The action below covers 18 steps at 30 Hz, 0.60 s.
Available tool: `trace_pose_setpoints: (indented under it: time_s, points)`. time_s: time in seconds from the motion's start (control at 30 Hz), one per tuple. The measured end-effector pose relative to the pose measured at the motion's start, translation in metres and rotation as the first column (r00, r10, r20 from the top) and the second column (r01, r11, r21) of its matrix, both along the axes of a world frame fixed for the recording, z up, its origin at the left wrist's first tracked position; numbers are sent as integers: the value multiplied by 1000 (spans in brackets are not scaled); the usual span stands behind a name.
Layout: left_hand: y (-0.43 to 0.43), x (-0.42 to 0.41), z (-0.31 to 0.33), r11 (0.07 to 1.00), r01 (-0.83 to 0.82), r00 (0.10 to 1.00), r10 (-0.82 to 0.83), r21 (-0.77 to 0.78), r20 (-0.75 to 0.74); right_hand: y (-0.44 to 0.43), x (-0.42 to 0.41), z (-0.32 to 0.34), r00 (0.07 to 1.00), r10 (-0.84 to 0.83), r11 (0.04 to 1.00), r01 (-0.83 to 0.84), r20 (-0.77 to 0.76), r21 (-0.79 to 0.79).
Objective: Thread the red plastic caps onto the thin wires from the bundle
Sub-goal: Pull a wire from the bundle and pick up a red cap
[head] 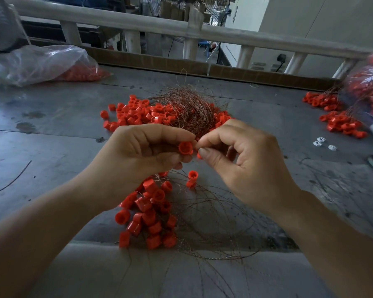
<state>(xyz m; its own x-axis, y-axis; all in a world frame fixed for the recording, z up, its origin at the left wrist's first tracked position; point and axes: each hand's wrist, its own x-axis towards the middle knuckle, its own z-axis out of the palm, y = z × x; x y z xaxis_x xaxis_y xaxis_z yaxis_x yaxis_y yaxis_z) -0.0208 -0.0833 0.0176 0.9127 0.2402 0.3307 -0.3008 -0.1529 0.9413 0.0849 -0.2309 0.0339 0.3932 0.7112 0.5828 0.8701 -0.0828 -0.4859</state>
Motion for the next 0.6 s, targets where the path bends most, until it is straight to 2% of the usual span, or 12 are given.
trace_pose_setpoints:
  time_s: [0.6]
  points:
    - [4,0,-1,1000,25,1000,-25,17,13,-2,1,1,1000,-23,998,23,-4,-57]
